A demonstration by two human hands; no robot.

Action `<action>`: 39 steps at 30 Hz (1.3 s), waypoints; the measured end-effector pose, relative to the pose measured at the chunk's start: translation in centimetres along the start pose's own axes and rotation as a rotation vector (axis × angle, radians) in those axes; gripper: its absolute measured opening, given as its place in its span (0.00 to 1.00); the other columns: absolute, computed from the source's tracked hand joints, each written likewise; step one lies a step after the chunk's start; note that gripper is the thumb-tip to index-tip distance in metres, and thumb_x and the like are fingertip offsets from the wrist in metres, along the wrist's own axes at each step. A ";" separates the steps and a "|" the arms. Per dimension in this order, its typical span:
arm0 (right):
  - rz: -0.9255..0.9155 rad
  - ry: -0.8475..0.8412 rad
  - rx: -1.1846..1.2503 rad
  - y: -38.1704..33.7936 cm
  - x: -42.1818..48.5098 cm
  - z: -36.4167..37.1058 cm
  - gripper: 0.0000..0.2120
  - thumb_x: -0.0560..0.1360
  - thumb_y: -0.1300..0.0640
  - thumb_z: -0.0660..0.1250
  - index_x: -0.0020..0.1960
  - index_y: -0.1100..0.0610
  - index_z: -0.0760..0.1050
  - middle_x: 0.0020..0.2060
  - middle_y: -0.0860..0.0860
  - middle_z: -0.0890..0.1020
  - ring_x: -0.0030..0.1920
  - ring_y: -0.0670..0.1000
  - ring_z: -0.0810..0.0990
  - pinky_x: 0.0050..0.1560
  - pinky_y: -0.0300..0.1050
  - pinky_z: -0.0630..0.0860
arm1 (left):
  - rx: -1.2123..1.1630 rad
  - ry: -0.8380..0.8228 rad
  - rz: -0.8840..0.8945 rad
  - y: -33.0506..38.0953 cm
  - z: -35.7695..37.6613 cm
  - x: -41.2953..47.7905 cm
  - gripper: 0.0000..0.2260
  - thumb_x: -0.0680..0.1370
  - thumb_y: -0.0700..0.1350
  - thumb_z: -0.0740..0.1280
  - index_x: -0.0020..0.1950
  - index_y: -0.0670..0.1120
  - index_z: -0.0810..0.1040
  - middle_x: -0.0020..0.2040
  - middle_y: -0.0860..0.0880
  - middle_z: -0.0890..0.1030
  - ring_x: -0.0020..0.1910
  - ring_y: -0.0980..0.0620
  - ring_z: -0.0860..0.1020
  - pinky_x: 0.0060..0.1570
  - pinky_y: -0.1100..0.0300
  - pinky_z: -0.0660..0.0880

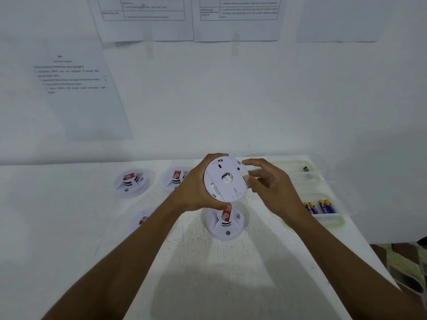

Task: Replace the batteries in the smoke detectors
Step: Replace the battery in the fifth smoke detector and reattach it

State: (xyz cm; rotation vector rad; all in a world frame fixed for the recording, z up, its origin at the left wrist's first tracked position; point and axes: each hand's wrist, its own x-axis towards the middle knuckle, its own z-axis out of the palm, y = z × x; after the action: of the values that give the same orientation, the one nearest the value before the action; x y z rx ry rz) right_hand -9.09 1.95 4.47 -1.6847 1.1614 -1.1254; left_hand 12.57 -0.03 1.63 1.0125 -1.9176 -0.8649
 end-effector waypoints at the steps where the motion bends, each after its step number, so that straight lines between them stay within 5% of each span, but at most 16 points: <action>1: -0.041 0.027 -0.051 0.0 0.1 0.1 0.12 0.77 0.60 0.69 0.58 0.49 0.79 0.50 0.46 0.85 0.45 0.43 0.83 0.44 0.34 0.78 | 0.001 -0.001 0.003 0.1 0.0 0.0 0.40 0.61 0.50 0.80 0.69 0.54 0.65 0.66 0.57 0.73 0.67 0.50 0.72 0.63 0.57 0.74; 5: -0.168 0.040 -0.211 -0.1 0.5 0.8 0.14 0.73 0.56 0.75 0.58 0.51 0.81 0.56 0.44 0.82 0.50 0.42 0.81 0.43 0.35 0.80 | -0.003 -0.003 0.020 0.6 0.0 0.1 0.41 0.61 0.54 0.80 0.70 0.54 0.65 0.66 0.60 0.73 0.66 0.50 0.72 0.63 0.54 0.75; 9: -0.075 0.053 -0.113 -0.6 0.7 1.7 0.21 0.69 0.51 0.78 0.60 0.51 0.80 0.57 0.44 0.81 0.54 0.46 0.80 0.43 0.40 0.82 | 0.052 0.020 0.036 1.3 -0.3 0.0 0.38 0.62 0.64 0.77 0.69 0.63 0.65 0.66 0.61 0.72 0.66 0.48 0.72 0.63 0.51 0.75; 13: -0.099 0.063 -0.088 -1.1 0.9 2.4 0.21 0.66 0.52 0.80 0.58 0.49 0.79 0.56 0.43 0.79 0.56 0.45 0.79 0.49 0.45 0.82 | 0.020 0.008 0.037 1.2 -0.4 0.2 0.38 0.62 0.53 0.78 0.69 0.54 0.65 0.67 0.53 0.73 0.65 0.47 0.73 0.63 0.50 0.75; 18: -0.129 0.048 -0.137 -1.7 1.8 2.3 0.24 0.64 0.51 0.81 0.57 0.49 0.80 0.56 0.43 0.79 0.56 0.43 0.77 0.52 0.46 0.80 | -0.023 0.046 0.013 0.9 -0.3 0.2 0.40 0.61 0.47 0.81 0.69 0.53 0.66 0.63 0.60 0.75 0.63 0.54 0.75 0.57 0.64 0.75; 25: -0.280 -0.043 -0.548 -1.8 2.6 1.8 0.36 0.62 0.39 0.79 0.65 0.50 0.76 0.56 0.43 0.70 0.58 0.45 0.67 0.54 0.35 0.66 | 0.007 0.015 -0.051 0.2 -0.8 0.5 0.44 0.61 0.46 0.81 0.72 0.44 0.64 0.67 0.48 0.73 0.66 0.48 0.73 0.65 0.49 0.73; 31: -0.338 -0.025 -0.624 -1.5 2.7 2.0 0.33 0.63 0.40 0.74 0.63 0.54 0.78 0.53 0.49 0.83 0.51 0.48 0.77 0.52 0.42 0.72 | -0.008 0.022 -0.091 -0.9 -0.5 1.0 0.46 0.58 0.57 0.80 0.71 0.53 0.64 0.68 0.49 0.73 0.67 0.47 0.72 0.65 0.43 0.72; 34: -0.315 -0.049 -0.536 -1.1 2.8 1.9 0.28 0.65 0.44 0.73 0.63 0.53 0.78 0.53 0.47 0.85 0.51 0.48 0.82 0.56 0.47 0.78 | -0.012 0.017 -0.104 -1.3 -0.5 1.0 0.43 0.57 0.63 0.79 0.68 0.56 0.66 0.65 0.52 0.75 0.64 0.49 0.75 0.65 0.51 0.74; 39: -0.350 -0.096 -0.431 -0.4 4.0 0.8 0.20 0.72 0.58 0.73 0.62 0.51 0.76 0.47 0.46 0.87 0.46 0.42 0.83 0.53 0.36 0.77 | 0.046 -0.002 -0.173 -2.7 -1.0 1.1 0.39 0.57 0.63 0.76 0.64 0.62 0.63 0.63 0.61 0.72 0.63 0.55 0.73 0.63 0.62 0.71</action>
State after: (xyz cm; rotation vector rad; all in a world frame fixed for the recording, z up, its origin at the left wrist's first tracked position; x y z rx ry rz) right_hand -7.50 -1.68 5.56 -2.3177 1.1314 -1.0306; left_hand 13.94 -2.45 0.24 1.2198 -1.8796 -0.9219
